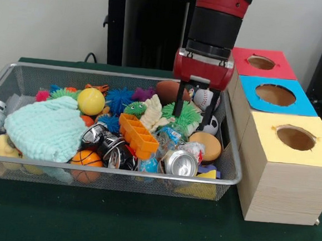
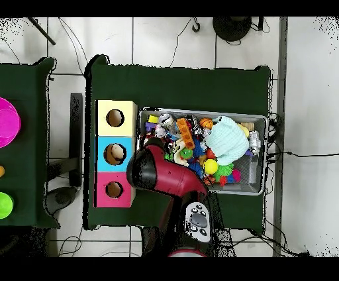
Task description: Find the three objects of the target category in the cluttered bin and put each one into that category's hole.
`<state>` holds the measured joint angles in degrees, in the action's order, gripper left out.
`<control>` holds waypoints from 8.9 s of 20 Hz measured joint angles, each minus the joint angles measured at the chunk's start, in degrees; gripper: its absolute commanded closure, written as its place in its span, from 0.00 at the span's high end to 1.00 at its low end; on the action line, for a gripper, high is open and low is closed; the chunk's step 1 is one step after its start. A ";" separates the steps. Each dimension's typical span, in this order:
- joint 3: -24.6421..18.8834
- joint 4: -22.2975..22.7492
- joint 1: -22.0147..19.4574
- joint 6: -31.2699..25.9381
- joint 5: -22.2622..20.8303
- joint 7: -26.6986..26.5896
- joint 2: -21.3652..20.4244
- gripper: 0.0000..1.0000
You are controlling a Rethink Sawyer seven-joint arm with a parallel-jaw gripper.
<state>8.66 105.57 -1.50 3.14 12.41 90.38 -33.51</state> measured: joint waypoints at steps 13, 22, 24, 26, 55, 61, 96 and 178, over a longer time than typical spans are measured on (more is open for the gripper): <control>-0.03 -0.80 1.58 4.86 2.02 0.41 4.64 1.00; -0.17 -1.08 2.36 10.17 3.02 2.77 7.86 1.00; -0.17 -1.18 2.67 10.95 3.32 3.16 8.50 1.00; -0.17 -1.21 3.66 12.34 4.12 3.87 9.59 1.00; 0.12 0.82 5.01 18.73 4.83 9.81 9.38 1.00; 0.93 0.27 5.18 22.98 5.01 10.44 11.73 1.00; 4.07 3.30 11.73 28.06 13.87 11.62 6.59 0.00; 24.09 -15.68 34.70 -2.42 44.72 12.19 15.70 0.00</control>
<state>32.75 89.89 33.20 0.72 57.13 102.57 -17.81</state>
